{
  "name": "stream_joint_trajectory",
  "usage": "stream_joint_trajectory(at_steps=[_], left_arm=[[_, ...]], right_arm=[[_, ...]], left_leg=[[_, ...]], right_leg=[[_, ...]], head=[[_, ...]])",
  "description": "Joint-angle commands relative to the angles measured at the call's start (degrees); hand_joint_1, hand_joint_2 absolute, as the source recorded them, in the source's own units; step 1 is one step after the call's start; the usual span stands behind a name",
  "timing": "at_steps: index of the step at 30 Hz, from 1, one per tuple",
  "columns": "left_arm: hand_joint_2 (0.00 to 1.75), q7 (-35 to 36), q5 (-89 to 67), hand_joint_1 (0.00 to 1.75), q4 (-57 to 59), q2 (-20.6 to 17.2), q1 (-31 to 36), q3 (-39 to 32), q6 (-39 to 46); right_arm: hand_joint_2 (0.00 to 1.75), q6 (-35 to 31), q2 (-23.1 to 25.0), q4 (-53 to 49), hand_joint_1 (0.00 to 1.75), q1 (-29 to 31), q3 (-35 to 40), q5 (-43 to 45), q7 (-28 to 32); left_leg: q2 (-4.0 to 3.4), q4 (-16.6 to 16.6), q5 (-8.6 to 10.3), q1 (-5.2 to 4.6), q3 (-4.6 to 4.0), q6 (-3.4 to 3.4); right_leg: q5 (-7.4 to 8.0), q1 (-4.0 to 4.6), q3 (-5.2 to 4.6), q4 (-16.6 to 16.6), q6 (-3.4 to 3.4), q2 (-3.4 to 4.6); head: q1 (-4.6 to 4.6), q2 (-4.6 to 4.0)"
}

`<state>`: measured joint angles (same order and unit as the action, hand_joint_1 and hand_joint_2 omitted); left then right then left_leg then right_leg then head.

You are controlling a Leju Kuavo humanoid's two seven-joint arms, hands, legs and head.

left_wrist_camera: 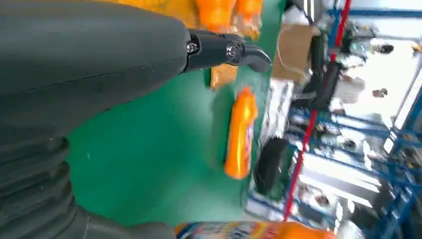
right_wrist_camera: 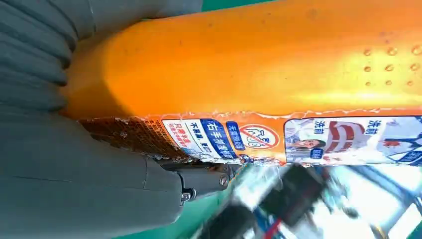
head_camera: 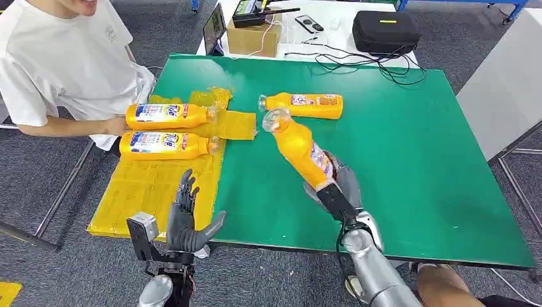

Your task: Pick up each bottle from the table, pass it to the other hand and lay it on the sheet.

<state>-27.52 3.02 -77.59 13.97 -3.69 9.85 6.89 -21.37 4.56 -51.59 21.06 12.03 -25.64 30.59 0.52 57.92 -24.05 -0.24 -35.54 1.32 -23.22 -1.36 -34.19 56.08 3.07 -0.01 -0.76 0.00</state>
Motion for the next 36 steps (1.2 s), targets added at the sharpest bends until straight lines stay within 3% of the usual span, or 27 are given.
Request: stream_joint_trajectory(at_steps=[1, 5, 11, 19, 36], left_arm=[[1.75, -2.5, -1.0, 0.0, -1.0, -2.2, -1.7, 7.0, -4.0], [1.75, -3.9, -6.7, 0.0, -2.3, -3.7, -1.3, 10.9, -3.5], [1.75, -4.1, -13.9, 0.0, -2.7, -3.3, 0.2, 14.8, 0.4], [1.75, -2.4, -7.9, 0.0, -2.6, -1.7, 1.6, 12.4, -2.3], [1.75, -4.6, -4.3, 0.0, -8.1, -4.4, 0.1, 16.5, -9.9]], right_arm=[[1.75, -0.1, 2.4, -11.4, 1.75, -4.1, -4.4, 3.3, 2.9], [1.75, 2.6, 2.6, -12.0, 1.75, -4.2, -3.1, 4.7, 3.9], [1.75, 11.1, 6.0, -10.2, 1.75, -5.8, 10.5, -1.2, 3.5], [1.75, 8.7, 8.5, -6.8, 1.75, -7.1, 21.3, -5.9, 4.2], [1.75, 7.4, 8.2, 0.3, 1.75, -4.6, 22.9, -2.5, 3.2]], left_leg=[[-0.08, 0.1, -0.18, 0.08, 0.2, -0.11], [-0.03, 0.0, -0.06, 0.03, 0.04, -0.08], [-0.23, 0.1, -0.23, 0.13, 0.24, -0.16], [-0.07, 0.0, -0.17, 0.22, 0.22, -0.13], [-0.06, -0.1, -0.07, 0.14, 0.05, -0.1]], right_leg=[[-0.15, 0.1, 0.22, 0.0, -0.18, 0.03], [-0.05, 0.05, 0.04, 0.0, -0.13, -0.01], [-0.15, 0.16, 0.2, 0.0, -0.26, 0.16], [-0.16, 0.21, 0.21, 0.0, -0.24, 0.02], [-0.09, 0.12, 0.02, 0.0, -0.18, -0.01]], head=[[0.0, 0.0], [0.0, 0.0], [0.0, 0.0], [-0.02, 0.0], [0.0, 0.0]])
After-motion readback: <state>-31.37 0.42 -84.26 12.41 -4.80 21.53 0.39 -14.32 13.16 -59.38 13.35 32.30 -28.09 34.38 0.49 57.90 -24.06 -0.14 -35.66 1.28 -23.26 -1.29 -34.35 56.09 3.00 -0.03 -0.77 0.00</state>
